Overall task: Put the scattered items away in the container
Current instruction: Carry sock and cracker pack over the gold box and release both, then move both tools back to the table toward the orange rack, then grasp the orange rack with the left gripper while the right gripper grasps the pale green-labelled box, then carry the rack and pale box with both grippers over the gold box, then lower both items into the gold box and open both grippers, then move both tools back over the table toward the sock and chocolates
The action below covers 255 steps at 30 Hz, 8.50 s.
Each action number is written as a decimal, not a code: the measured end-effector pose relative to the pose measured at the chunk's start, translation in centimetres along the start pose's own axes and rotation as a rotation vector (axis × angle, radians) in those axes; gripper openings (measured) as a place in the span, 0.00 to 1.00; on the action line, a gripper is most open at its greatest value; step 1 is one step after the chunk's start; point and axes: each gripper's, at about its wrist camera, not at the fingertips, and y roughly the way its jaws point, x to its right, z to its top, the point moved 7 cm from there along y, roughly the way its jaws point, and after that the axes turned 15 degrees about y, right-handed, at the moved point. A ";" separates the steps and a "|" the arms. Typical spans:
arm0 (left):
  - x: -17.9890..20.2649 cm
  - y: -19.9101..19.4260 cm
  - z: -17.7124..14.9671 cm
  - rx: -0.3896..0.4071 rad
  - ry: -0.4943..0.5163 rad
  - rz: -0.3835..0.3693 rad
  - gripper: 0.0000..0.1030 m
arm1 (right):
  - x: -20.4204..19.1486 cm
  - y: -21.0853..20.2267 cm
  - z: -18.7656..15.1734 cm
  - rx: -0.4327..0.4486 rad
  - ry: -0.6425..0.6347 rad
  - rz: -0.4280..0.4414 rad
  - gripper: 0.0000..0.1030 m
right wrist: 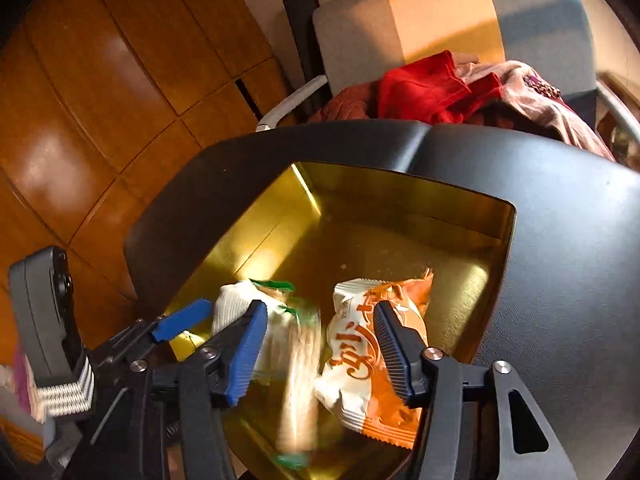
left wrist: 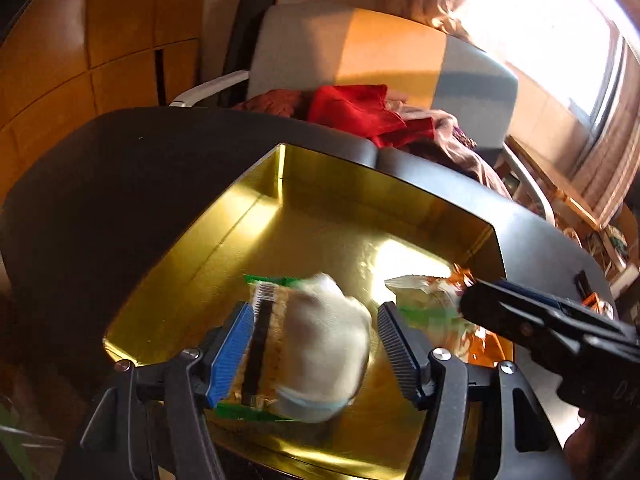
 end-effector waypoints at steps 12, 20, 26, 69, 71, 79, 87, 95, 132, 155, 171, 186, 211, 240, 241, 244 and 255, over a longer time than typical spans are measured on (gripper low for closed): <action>6.8 -3.6 1.1 0.089 0.106 -0.095 0.65 | 7.6 -6.2 -1.1 0.123 0.161 -0.094 0.67; 17.4 -4.6 1.1 0.075 0.284 -0.257 0.65 | 19.6 -14.8 -3.0 0.265 0.373 -0.231 0.77; 26.7 -4.1 1.5 0.049 0.440 -0.363 0.65 | 29.4 -23.1 -7.1 0.386 0.529 -0.391 0.82; 45.9 7.7 2.6 -0.135 0.612 -0.490 0.55 | 45.6 -21.2 6.6 0.220 0.479 -0.323 0.86; 45.4 7.7 2.5 -0.133 0.608 -0.489 0.53 | 45.1 -20.8 6.2 0.203 0.466 -0.316 0.86; 42.8 7.0 1.3 -0.135 0.586 -0.477 0.52 | 41.8 -19.3 2.6 0.092 0.428 -0.244 0.85; 37.3 5.2 -0.9 -0.158 0.517 -0.465 0.52 | 38.9 -19.0 -0.9 0.056 0.436 -0.200 0.84; 34.1 4.3 -1.6 -0.142 0.494 -0.471 0.59 | 40.6 -19.6 0.8 0.192 0.480 -0.406 0.78; 32.3 1.7 -6.7 -0.162 0.574 -0.512 0.50 | 34.1 -18.8 -7.2 0.200 0.409 -0.519 0.30; 32.2 1.4 -6.9 -0.121 0.642 -0.472 0.49 | 32.2 -18.9 -9.2 0.216 0.385 -0.594 0.30; 27.0 -3.2 -3.5 -0.001 0.491 -0.478 0.49 | 26.7 -17.7 -8.2 0.219 0.366 -0.419 0.29; 8.9 -3.6 2.0 0.085 0.169 -0.157 0.49 | 5.8 -8.4 -0.5 0.143 0.013 -0.096 0.29; 0.1 -2.3 -0.7 0.031 0.007 0.043 0.59 | 0.0 -0.6 -0.6 0.029 -0.029 -0.047 0.51; 27.0 -4.4 -5.0 -0.022 0.552 -0.393 0.62 | 42.1 -31.8 -8.4 0.522 0.730 -0.402 0.90; 27.3 -4.3 -5.2 -0.028 0.558 -0.394 0.62 | 42.9 -31.4 -8.5 0.515 0.748 -0.396 0.90; 28.1 -3.9 -5.7 -0.048 0.571 -0.390 0.62 | 44.1 -29.6 -8.9 0.478 0.797 -0.320 0.90; 27.5 -2.0 -6.5 -0.095 0.543 -0.368 0.62 | 33.2 -23.3 -8.1 0.352 0.664 0.141 0.99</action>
